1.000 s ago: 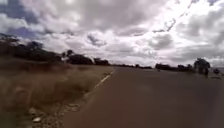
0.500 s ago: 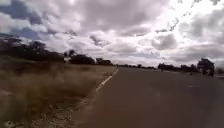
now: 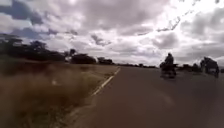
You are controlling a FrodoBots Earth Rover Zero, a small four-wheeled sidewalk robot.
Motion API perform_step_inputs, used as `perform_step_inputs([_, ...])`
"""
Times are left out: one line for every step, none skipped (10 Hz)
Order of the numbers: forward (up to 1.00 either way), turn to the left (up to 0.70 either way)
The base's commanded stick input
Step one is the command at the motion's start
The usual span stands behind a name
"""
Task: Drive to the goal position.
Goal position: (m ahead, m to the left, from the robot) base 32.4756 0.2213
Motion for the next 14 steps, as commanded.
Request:
perform_step_inputs([0.85,-0.34])
perform_step_inputs([0.85,-0.31])
perform_step_inputs([0.85,-0.31])
perform_step_inputs([0.85,-0.31])
perform_step_inputs([0.85,-0.31])
perform_step_inputs([0.85,-0.31])
perform_step_inputs([0.85,-0.31])
perform_step_inputs([0.85,-0.31])
perform_step_inputs([0.85,-0.32])
perform_step_inputs([0.85,-0.33])
perform_step_inputs([0.85,-0.34])
perform_step_inputs([0.85,-0.34])
perform_step_inputs([0.85,0.00])
perform_step_inputs([0.85,0.00])
